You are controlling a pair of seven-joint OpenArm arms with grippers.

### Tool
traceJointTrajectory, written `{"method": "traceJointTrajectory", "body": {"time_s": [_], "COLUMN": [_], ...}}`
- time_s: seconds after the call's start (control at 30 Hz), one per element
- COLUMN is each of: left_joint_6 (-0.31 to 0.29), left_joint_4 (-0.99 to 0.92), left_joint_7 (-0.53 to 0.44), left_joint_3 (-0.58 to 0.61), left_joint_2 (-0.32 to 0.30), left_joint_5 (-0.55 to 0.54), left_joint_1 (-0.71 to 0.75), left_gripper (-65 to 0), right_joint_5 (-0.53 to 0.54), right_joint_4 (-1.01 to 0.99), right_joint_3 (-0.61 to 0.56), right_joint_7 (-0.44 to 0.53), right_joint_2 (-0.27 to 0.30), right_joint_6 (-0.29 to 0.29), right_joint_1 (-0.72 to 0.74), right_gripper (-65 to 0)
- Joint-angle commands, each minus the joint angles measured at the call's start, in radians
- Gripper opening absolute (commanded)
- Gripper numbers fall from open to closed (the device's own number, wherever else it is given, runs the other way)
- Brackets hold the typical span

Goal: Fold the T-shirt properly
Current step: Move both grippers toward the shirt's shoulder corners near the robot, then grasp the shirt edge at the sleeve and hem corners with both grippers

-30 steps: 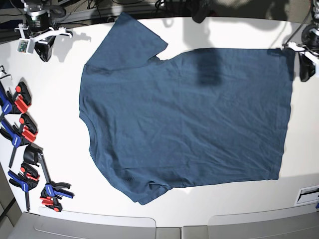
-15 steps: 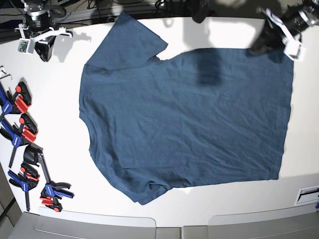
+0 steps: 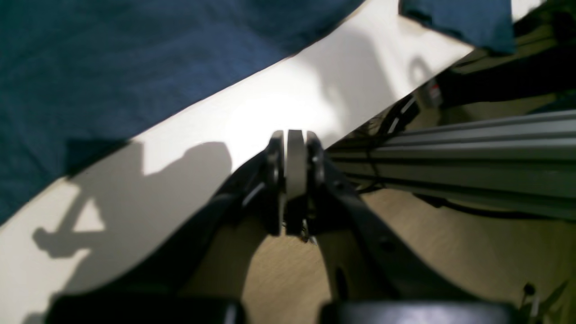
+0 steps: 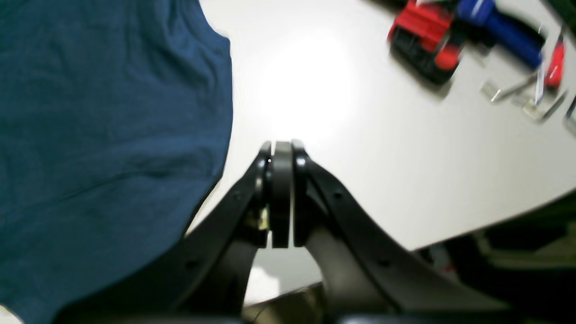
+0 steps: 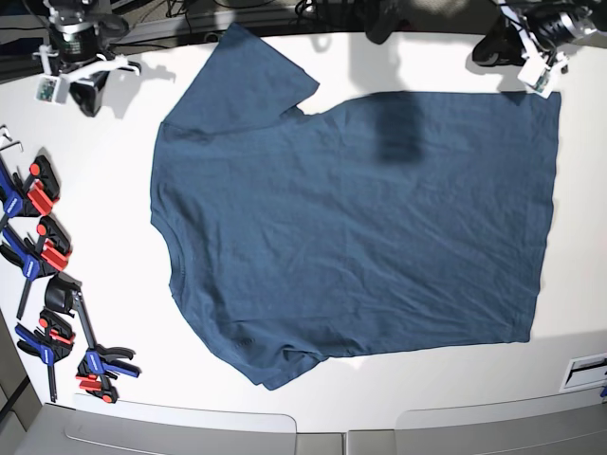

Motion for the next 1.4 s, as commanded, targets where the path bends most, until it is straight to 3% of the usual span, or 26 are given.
{"method": "traceJointTrajectory", "body": {"time_s": [0.0, 0.1, 0.17, 0.37, 0.5, 0.67, 0.73, 0.87, 1.0, 1.17, 1.37], "left_joint_6": [-0.006, -0.006, -0.006, -0.006, -0.006, 0.027, 0.026, 0.027, 0.027, 0.034, 0.033], "left_joint_4": [0.012, 0.012, 0.012, 0.012, 0.012, 0.012, 0.012, 0.012, 0.012, 0.005, 0.005], "left_joint_7": [-0.021, -0.027, -0.027, -0.034, -0.042, -0.095, -0.095, -0.103, -0.108, -0.109, -0.082], "left_joint_3": [-0.007, -0.007, -0.007, -0.007, -0.024, -0.155, -0.225, -0.339, -0.373, -0.373, -0.373], "left_joint_2": [0.000, 0.022, 0.026, 0.026, 0.027, 0.026, 0.026, 0.026, 0.026, 0.027, 0.031], "left_joint_5": [-0.017, -0.017, -0.017, 0.047, 0.072, 0.071, 0.069, 0.068, 0.068, 0.004, 0.008], "left_joint_1": [0.008, 0.008, 0.008, 0.008, 0.008, 0.006, 0.003, 0.003, 0.003, 0.003, 0.004], "left_gripper": [-65.0, -65.0, -64.9, -53.3, -46.1, -46.0, -46.0, -46.0, -46.0, -46.0, -46.0], "right_joint_5": [0.019, 0.126, 0.205, 0.404, 0.500, 0.587, 0.601, 0.596, 0.539, 0.433, 0.381], "right_joint_4": [0.016, 0.016, 0.016, 0.016, 0.016, 0.019, 0.019, 0.019, 0.019, 0.018, -0.056], "right_joint_3": [0.010, 0.010, 0.010, 0.010, 0.011, 0.049, 0.068, 0.127, 0.195, 0.209, 0.209], "right_joint_7": [-0.013, -0.151, -0.190, -0.235, -0.268, -0.323, -0.329, -0.331, -0.341, -0.340, -0.321], "right_joint_2": [-0.005, -0.056, -0.095, -0.180, -0.224, -0.327, -0.338, -0.337, -0.332, -0.283, -0.214], "right_joint_6": [0.029, 0.235, 0.366, 0.518, 0.550, 0.573, 0.573, 0.573, 0.573, 0.573, 0.573], "right_joint_1": [0.008, 0.042, 0.056, 0.057, 0.057, 0.101, 0.120, 0.179, 0.268, 0.341, 0.396], "right_gripper": [-65.0, -65.0, -65.0, -65.0, -65.0, -65.0, -65.0, -65.0, -65.0, -65.0, -65.0]}}
